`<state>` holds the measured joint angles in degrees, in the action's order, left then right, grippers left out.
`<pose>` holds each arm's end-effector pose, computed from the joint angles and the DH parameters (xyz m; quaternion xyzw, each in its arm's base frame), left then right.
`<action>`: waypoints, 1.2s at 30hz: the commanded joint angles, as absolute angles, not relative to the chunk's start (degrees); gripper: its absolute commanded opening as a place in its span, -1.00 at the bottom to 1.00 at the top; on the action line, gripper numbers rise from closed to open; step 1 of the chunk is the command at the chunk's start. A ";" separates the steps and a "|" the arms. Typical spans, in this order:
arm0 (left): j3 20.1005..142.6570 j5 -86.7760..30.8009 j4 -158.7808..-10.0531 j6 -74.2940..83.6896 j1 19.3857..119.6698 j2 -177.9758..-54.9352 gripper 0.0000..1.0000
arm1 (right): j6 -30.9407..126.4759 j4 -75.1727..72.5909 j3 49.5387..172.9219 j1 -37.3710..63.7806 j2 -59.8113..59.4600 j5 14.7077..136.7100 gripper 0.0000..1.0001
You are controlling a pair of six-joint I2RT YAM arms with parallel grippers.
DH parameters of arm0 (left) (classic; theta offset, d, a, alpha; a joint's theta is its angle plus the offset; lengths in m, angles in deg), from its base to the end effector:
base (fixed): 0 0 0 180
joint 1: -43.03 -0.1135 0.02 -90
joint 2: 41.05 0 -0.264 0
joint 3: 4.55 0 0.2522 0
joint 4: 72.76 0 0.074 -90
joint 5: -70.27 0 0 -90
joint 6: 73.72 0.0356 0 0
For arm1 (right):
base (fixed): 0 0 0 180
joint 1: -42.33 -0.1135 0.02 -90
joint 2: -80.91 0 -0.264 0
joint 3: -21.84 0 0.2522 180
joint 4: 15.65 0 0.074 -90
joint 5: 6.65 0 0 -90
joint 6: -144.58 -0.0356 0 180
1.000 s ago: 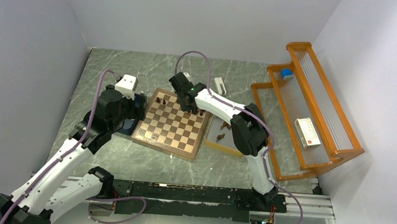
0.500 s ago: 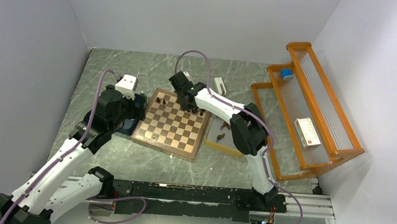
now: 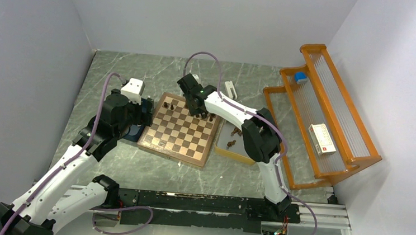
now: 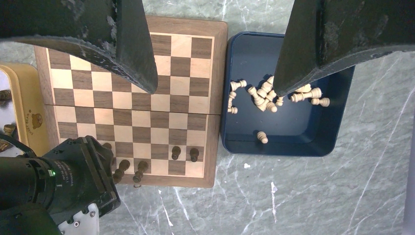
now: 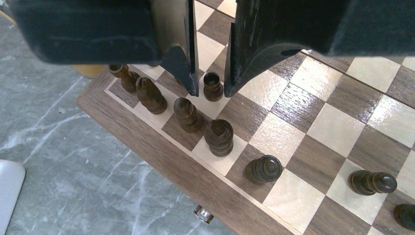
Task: Set up the chess pieces on the board
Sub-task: Place the chess piece on the chessboard, then pick up the chess piece from the storage box.
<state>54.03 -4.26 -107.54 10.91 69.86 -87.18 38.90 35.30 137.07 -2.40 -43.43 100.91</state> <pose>0.1680 -0.0743 0.3170 0.0796 0.8226 -0.0456 0.5611 0.3428 0.3244 0.1980 -0.2013 0.9341 0.0010 0.2948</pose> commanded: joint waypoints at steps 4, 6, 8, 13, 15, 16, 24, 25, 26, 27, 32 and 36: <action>54.47 -3.82 -107.00 11.27 70.01 -86.84 0.84 | 38.18 38.02 139.51 -2.17 -38.79 102.01 -0.39; 54.47 -3.75 -107.07 11.27 70.03 -86.68 0.84 | 37.68 37.69 138.12 -2.08 -36.67 101.39 -0.39; 54.39 -3.80 -107.04 11.27 70.02 -86.60 0.84 | 37.25 36.95 135.92 -2.06 -33.95 100.99 -0.39; 54.43 -3.99 -107.01 11.27 70.04 -86.73 0.84 | 36.87 36.68 129.73 -1.92 -26.73 102.03 -0.41; 54.46 -4.12 -107.01 11.27 70.09 -86.83 0.84 | 36.86 36.60 125.96 -1.50 -23.80 103.11 -0.44; 54.39 -4.14 -107.00 11.27 70.02 -86.84 0.84 | 36.87 36.36 124.25 -1.03 -22.16 103.70 -0.45; 54.47 -4.29 -106.91 11.27 70.01 -87.18 0.83 | 37.76 31.09 107.38 5.71 -11.52 104.14 -0.49; 54.47 -4.36 -106.91 11.21 69.99 -87.22 0.83 | 37.80 30.60 105.73 6.41 -11.06 103.71 -0.49; 54.47 -4.39 -106.89 11.26 69.99 -87.28 0.83 | 37.72 30.09 104.32 7.12 -10.61 103.25 -0.49; 54.47 -4.36 -106.95 11.26 70.01 -87.36 0.83 | 37.63 29.55 102.78 7.69 -10.31 103.02 -0.49; 54.47 -4.35 -106.91 11.18 70.01 -87.30 0.83 | 37.23 25.80 95.85 10.76 -9.05 101.65 -0.49; 54.47 -4.45 -106.91 11.18 69.99 -87.50 0.83 | 39.12 23.28 92.55 12.49 -8.86 101.00 -0.49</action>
